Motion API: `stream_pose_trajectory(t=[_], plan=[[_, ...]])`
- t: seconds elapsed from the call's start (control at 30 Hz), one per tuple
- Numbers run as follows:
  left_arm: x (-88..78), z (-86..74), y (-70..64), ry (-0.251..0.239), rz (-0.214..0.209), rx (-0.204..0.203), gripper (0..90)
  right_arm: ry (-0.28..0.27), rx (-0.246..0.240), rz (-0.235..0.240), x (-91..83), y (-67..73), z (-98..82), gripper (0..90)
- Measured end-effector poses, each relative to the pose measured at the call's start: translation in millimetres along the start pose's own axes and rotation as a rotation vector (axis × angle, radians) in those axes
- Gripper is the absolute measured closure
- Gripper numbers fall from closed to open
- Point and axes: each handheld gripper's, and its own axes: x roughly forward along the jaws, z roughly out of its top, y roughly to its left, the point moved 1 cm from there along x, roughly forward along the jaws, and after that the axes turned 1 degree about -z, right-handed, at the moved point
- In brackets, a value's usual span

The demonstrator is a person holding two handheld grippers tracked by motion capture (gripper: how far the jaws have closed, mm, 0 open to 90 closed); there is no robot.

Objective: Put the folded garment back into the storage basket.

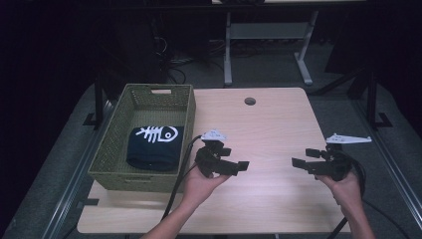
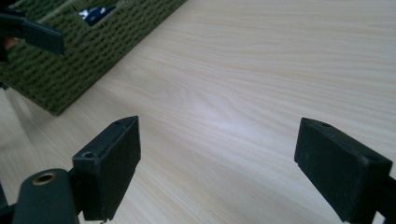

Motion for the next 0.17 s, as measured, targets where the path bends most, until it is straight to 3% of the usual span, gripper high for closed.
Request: stream_pose_trajectory(t=[0.17], plan=[[0.6,-12.8,-7.7,-0.016,-0.023,0.016,16.6,-0.012,-0.018,-0.031,-9.8,3.2,-15.8,14.1]])
